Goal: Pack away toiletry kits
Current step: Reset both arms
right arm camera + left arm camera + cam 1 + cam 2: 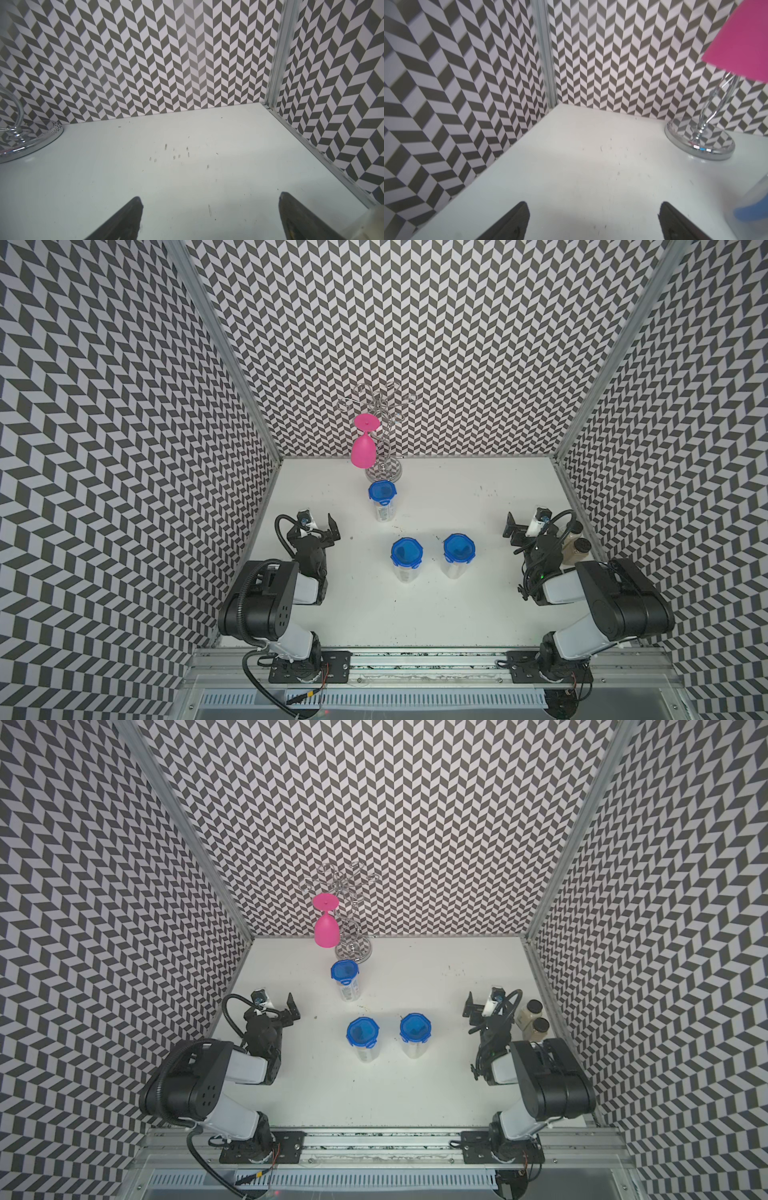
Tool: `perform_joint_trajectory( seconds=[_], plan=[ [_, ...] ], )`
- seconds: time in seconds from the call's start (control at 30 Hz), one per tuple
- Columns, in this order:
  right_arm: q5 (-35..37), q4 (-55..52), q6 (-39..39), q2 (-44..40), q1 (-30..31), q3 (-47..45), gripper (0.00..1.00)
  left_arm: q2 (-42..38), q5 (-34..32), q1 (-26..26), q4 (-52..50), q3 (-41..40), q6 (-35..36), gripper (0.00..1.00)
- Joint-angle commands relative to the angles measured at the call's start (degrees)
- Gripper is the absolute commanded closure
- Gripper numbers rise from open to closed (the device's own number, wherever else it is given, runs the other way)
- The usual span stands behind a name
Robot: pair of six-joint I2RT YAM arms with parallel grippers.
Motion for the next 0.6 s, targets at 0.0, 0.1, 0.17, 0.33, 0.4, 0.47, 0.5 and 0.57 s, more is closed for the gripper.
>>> perform_joint_trajectory(
  seconds=[0.0,0.1,0.17,0.33,0.4,0.47,0.5,0.57],
  plan=[
    [0.4,4.8,0.2,0.0,-0.1,0.1,0.0,1.4,1.4,-0.2,11.2,-1.6,2.5,0.0],
    [0.3,6.1,0.1,0.1,-0.1,-0.4,0.0,-1.4,1.4,-0.4,3.2,0.0,1.4,0.0],
    [0.3,6.7,0.1,0.3,-0.1,-0.5,0.0,0.4,1.2,-0.5,9.2,-1.5,2.3,0.0],
    [0.3,7.0,0.0,0.4,-0.1,-0.6,0.0,-0.2,1.2,-0.6,7.5,-1.0,2.1,0.0],
    [0.4,7.0,0.0,0.4,-0.1,-0.6,0.0,-0.4,1.1,-0.6,5.4,-0.1,2.0,0.0],
    [0.4,7.1,0.0,0.4,-0.1,-0.6,0.0,-0.1,2.5,0.1,5.4,0.0,1.7,0.01],
    [0.3,7.1,0.0,0.3,-0.1,-0.7,0.0,-0.2,2.4,0.0,5.8,-0.2,1.8,0.01],
    [0.4,7.8,0.0,0.1,-0.1,-0.9,0.0,-0.6,1.8,-0.3,5.8,-0.6,1.9,0.0]
  ],
)
